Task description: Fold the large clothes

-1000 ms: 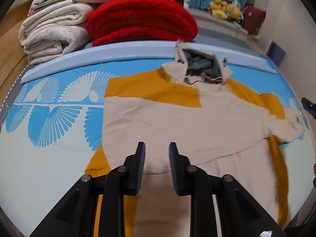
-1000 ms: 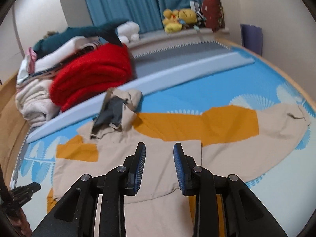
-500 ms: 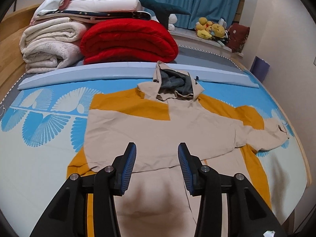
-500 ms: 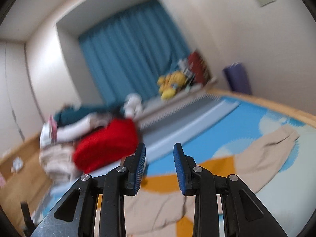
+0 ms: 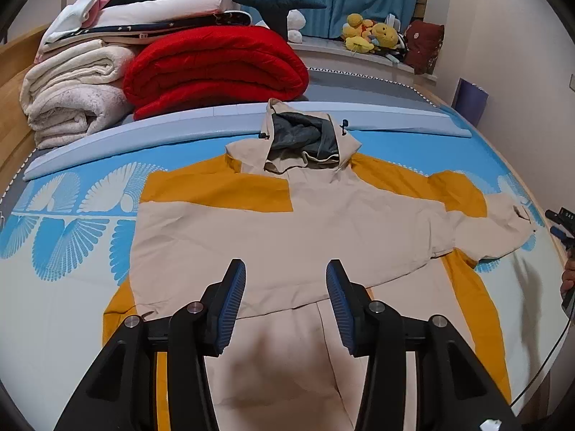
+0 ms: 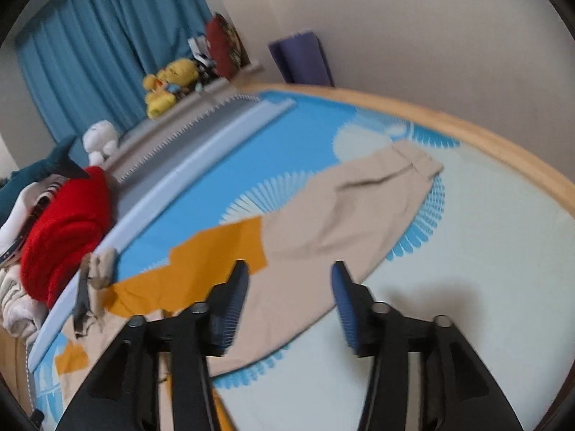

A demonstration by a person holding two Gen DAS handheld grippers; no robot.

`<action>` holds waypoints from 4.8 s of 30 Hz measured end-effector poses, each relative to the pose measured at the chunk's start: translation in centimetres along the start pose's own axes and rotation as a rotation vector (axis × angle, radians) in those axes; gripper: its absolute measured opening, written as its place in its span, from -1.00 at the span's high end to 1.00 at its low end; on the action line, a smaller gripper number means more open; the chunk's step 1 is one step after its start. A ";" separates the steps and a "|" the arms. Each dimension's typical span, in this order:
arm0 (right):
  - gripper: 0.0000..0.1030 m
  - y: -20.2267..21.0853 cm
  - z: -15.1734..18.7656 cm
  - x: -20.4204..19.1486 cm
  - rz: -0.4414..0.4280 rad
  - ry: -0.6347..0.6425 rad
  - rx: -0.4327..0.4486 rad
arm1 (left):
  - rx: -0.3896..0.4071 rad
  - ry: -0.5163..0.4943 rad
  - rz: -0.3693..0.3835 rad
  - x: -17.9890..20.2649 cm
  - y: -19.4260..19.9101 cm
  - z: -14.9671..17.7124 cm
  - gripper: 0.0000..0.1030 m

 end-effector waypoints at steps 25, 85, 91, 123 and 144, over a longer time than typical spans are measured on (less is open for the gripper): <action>0.34 -14.5 0.6 15.2 0.019 -0.423 -0.080 | -0.152 0.054 0.038 -0.4 -5.6 0.8 0.17; 0.14 -0.4 20.3 -25.1 -0.270 0.260 -0.376 | -0.253 0.252 0.085 -6.5 -2.6 -0.8 0.20; 0.14 -6.4 22.0 -22.6 -0.175 0.203 -0.544 | -0.255 0.106 0.155 0.0 -4.2 -0.3 0.17; 0.97 -8.4 25.9 -25.3 -0.333 0.130 -0.691 | -0.322 0.586 0.007 -9.6 -8.7 2.9 -0.03; 0.69 -10.1 26.8 -23.8 -0.201 0.073 -0.717 | -0.338 0.806 -0.121 -20.4 -7.2 5.4 0.22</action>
Point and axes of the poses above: each gripper's, at about its wrist camera, not at the fingertips, and y roughly against the way its jaws point, x to its right, z to its underside, the point moved 5 cm from there along -y, roughly the way its jaws point, and after that the axes turned 2 degrees about -z, right-handed, at the moved point
